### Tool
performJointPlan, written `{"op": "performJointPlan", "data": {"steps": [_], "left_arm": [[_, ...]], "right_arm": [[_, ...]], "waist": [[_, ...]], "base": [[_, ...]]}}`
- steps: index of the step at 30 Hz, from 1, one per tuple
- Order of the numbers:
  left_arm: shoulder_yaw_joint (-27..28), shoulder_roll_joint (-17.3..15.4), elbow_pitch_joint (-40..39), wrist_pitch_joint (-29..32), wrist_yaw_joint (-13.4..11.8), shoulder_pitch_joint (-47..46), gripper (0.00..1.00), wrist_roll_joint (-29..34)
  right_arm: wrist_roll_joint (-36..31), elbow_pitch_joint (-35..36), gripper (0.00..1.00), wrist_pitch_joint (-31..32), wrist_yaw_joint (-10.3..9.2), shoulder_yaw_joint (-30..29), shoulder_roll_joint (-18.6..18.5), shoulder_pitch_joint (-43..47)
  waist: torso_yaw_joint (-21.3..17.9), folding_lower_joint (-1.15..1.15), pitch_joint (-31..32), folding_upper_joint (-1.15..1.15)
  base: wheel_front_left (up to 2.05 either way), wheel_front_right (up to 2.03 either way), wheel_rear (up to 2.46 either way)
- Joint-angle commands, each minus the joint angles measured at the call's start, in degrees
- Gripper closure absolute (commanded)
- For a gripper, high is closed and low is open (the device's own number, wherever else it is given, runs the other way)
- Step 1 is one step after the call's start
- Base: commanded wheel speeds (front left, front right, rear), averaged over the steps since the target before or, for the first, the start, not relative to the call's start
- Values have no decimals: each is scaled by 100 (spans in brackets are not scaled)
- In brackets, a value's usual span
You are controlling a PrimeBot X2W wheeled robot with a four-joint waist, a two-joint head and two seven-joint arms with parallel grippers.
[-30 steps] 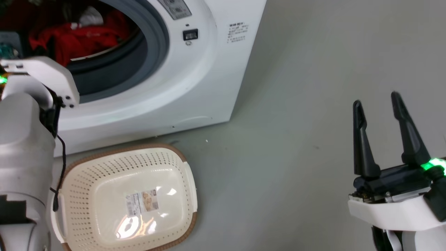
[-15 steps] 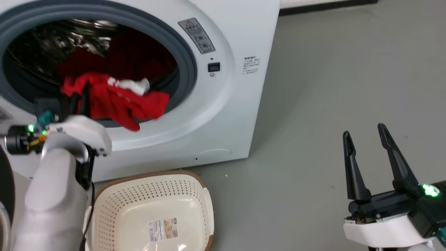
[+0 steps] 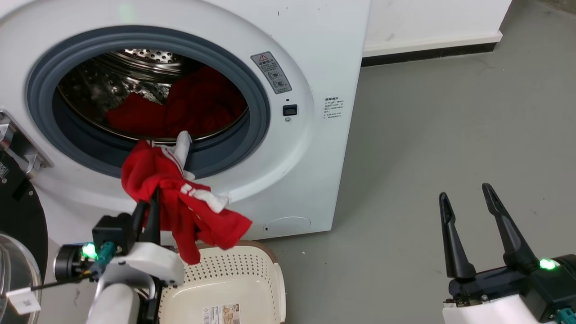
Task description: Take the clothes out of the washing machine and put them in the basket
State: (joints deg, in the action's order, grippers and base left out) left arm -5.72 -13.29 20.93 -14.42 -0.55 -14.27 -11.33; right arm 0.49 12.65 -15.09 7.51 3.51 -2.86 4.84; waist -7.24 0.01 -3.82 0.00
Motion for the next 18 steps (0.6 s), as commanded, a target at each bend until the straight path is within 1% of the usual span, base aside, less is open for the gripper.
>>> {"op": "performJointPlan", "data": {"steps": [1, 5, 8, 13, 18], "left_arm": [[-34, 35, -212, 69, -52, 194, 100, -3], [-88, 79, -513, 269, -110, 471, 100, -37], [-78, 20, -473, 325, -68, 547, 100, -103], [-127, 82, -107, 288, -9, 552, 100, -192], [-154, 117, 548, 193, 71, 319, 100, -269]], "right_arm": [[-27, -8, 0, -12, -4, -3, -2, 66], [-21, -7, 0, -12, -4, 38, -2, 41], [-7, 10, 0, -12, -4, 55, -3, -78], [28, 28, 0, -12, -4, 48, -3, -266], [66, 58, 0, -12, -4, 40, -2, -466]], "waist": [[14, -1, 21, 0], [-6, -1, -31, 0], [-66, -1, -161, 0], [-208, -1, -460, 0], [-335, -1, -843, 0]], "base": [[0, 0, 0], [0, 0, 0], [0, 0, 0], [0, 0, 0], [0, 0, 0]]}}
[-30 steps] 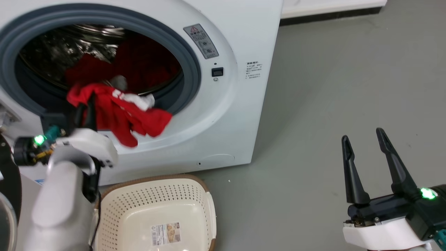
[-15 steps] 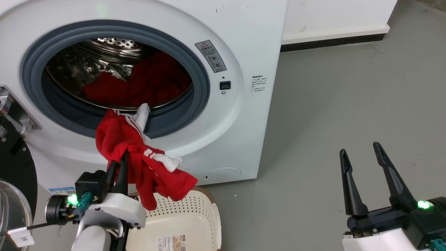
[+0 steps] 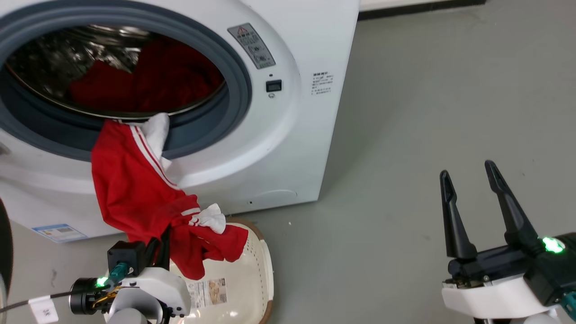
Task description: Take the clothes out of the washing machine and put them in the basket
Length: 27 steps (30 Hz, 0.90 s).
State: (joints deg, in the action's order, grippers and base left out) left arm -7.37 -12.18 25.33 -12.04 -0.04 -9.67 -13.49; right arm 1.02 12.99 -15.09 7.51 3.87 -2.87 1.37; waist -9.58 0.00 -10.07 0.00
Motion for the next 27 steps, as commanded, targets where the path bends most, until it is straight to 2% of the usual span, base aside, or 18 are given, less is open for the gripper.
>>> {"op": "performJointPlan", "data": {"steps": [1, 17, 27], "left_arm": [[1, 8, 284, -71, 39, -196, 100, -49], [155, -53, 2936, -291, 309, -1503, 100, -290], [92, -51, 4051, -320, 383, -2139, 100, -271]], "right_arm": [[28, 31, 0, -12, -4, -3, -1, -159], [235, 94, 0, -12, -4, 23, -1, -819], [342, 118, 0, -12, -4, -41, -1, -1061]], "waist": [[-119, 0, -297, 0], [-434, 0, -1418, 0], [-484, 0, -1868, 0]], "base": [[0, 0, 0], [0, 0, 0], [0, 0, 0]]}}
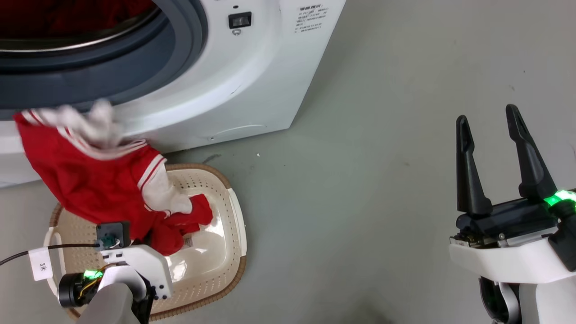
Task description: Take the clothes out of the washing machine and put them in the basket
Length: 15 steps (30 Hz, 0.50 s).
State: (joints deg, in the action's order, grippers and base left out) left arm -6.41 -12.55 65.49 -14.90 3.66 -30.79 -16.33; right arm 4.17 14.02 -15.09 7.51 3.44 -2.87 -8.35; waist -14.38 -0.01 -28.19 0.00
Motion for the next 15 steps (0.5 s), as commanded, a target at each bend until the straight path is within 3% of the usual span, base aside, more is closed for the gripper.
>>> {"op": "performJointPlan", "data": {"steps": [1, 15], "left_arm": [[-24, -16, 162, -13, 9, -85, 100, 25], [-135, 108, 776, 611, -99, -414, 100, -91]], "right_arm": [[37, 17, 0, -12, -4, 11, -1, -122], [173, 77, 0, -12, -4, -37, -1, -422]], "waist": [[-10, 1, -103, 0], [-95, 1, -757, 0]], "base": [[0, 0, 0], [0, 0, 0]]}}
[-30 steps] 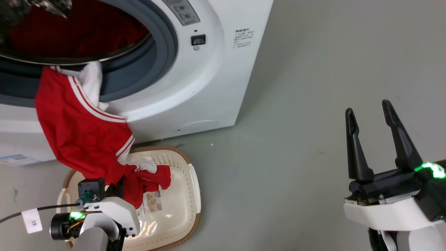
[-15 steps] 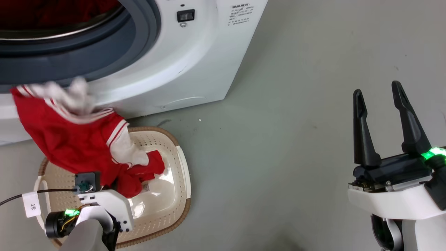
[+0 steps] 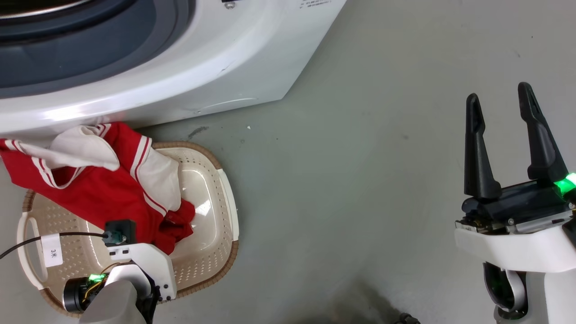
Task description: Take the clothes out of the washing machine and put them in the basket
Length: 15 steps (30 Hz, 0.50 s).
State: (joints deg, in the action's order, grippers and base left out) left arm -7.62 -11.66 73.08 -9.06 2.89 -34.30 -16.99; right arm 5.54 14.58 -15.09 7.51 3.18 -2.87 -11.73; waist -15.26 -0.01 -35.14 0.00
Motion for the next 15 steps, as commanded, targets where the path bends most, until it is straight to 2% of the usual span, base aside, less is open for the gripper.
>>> {"op": "performJointPlan", "data": {"steps": [1, 6, 7, 8, 9, 15], "left_arm": [[-12, 27, 25, 73, -36, -73, 100, -45], [-41, 41, 48, 142, -87, -90, 100, -71], [-42, 52, 53, 133, -85, -77, 95, -84], [-57, 61, 54, 69, -99, -60, 10, -65], [-49, 79, 55, 21, -99, -29, 0, -83], [-146, 187, 66, -247, -104, 230, 0, -61]], "right_arm": [[42, 19, 0, -12, -4, -14, -1, -103], [50, -9, 0, -12, -4, -10, -1, -141], [45, -21, 0, -12, -4, -15, -1, -138], [36, -32, 0, -12, -4, -19, -1, -125], [21, -53, 0, -12, -4, -19, -1, -103], [-83, -128, 0, -12, -4, 2, -1, 93]], "waist": [[-7, 1, -90, 0], [-13, 1, -132, 0], [-7, 1, -108, 0], [4, 1, -75, 0], [17, 1, -29, 0], [135, 1, 423, 0]], "base": [[0, 0, 0], [0, 0, 0], [0, 0, 0], [0, 0, 0], [0, 0, 0], [0, 0, 0]]}}
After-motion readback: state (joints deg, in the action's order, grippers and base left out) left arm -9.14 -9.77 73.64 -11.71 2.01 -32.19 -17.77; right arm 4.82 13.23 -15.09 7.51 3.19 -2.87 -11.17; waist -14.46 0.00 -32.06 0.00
